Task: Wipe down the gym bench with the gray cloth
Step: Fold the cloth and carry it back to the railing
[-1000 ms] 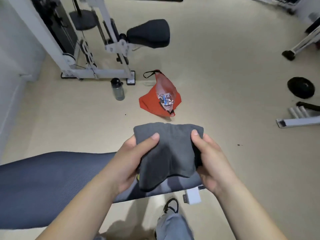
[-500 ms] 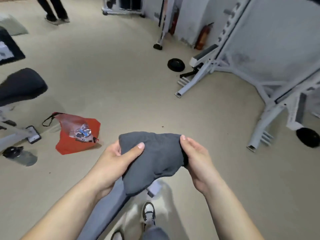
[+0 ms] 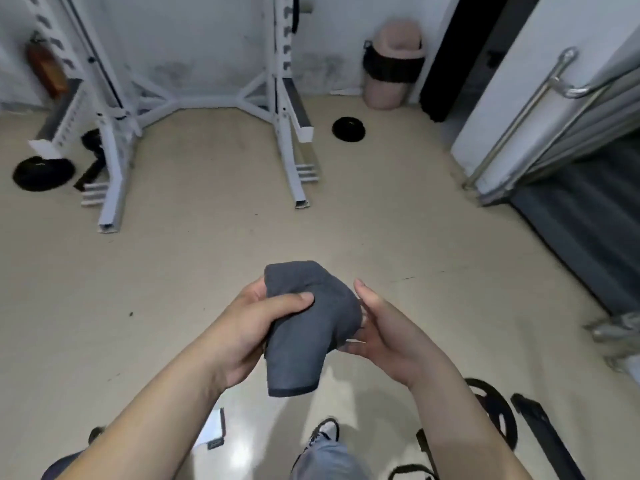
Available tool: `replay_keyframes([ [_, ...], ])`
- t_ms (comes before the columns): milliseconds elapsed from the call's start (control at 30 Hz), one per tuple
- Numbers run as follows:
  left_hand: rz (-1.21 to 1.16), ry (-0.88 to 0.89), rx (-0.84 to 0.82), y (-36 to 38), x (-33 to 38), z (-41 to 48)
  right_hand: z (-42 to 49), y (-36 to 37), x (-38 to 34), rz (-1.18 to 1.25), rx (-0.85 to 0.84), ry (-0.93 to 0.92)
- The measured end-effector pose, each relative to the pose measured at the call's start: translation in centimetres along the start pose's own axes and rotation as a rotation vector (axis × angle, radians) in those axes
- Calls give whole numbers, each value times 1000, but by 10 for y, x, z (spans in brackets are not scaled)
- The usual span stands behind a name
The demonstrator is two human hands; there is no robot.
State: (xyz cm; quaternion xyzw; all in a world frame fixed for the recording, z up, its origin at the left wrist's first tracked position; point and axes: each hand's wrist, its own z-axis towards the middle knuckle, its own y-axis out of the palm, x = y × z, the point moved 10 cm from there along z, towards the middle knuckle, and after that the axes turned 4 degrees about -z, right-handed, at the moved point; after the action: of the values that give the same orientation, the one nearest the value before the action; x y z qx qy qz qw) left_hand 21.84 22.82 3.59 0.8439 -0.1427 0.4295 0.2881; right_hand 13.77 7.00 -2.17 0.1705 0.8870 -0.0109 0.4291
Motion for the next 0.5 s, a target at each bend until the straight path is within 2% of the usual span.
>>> replay_keyframes([
  [200, 92, -145, -212, 157, -3, 124, -5, -166, -39, 333, 169, -109],
  [267, 134, -192, -259, 196, -5, 154, -8, -218, -49, 400, 275, -157],
  [433, 305, -270, -381, 279, -10, 231, -11, -324, -49, 427, 491, -188],
  [500, 393, -289, -425, 310, -12, 265, -13, -364, -53, 415, 638, -196],
])
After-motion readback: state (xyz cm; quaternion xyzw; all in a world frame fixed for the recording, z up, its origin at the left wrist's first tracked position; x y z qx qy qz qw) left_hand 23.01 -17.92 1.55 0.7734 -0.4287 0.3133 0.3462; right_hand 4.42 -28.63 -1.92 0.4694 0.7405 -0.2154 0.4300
